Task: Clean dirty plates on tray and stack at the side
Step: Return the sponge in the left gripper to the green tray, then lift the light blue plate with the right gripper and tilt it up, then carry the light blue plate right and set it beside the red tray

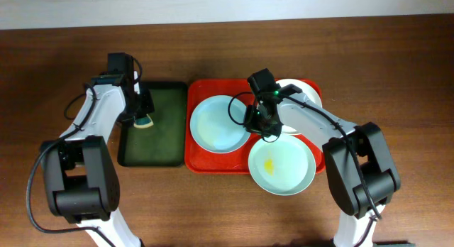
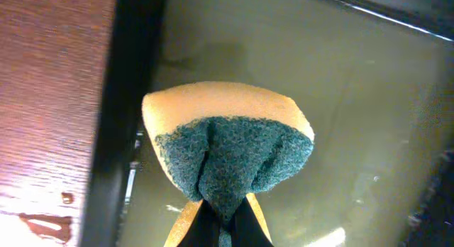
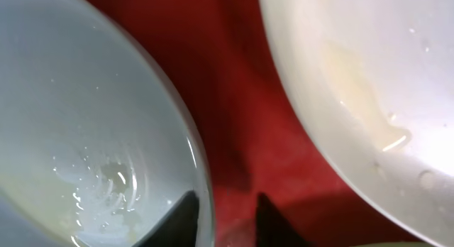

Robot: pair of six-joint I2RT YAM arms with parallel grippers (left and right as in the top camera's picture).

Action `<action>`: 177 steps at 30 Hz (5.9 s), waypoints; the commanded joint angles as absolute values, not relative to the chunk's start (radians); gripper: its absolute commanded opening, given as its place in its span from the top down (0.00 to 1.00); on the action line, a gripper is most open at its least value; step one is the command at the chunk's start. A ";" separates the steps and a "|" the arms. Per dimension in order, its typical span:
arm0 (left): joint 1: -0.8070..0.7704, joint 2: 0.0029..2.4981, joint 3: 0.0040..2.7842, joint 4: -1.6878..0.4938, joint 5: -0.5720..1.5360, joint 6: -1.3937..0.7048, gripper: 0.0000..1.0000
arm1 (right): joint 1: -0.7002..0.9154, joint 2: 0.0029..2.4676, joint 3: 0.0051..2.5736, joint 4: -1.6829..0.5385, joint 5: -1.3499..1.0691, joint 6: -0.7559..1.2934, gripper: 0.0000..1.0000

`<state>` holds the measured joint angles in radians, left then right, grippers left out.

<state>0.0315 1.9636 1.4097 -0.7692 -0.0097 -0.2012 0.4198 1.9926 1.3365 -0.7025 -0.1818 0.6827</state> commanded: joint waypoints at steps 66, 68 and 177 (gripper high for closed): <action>0.033 1.970 1.401 -0.759 0.083 -0.185 1.00 | 0.933 2.065 1.826 -0.317 1.018 -0.044 0.96; 0.033 1.970 1.401 -0.759 0.083 -0.185 1.00 | 0.968 2.065 1.826 -0.235 1.118 -0.143 0.96; 0.008 1.970 1.401 -0.759 0.083 -0.184 1.00 | 0.099 2.011 1.419 -1.488 -0.071 0.116 0.61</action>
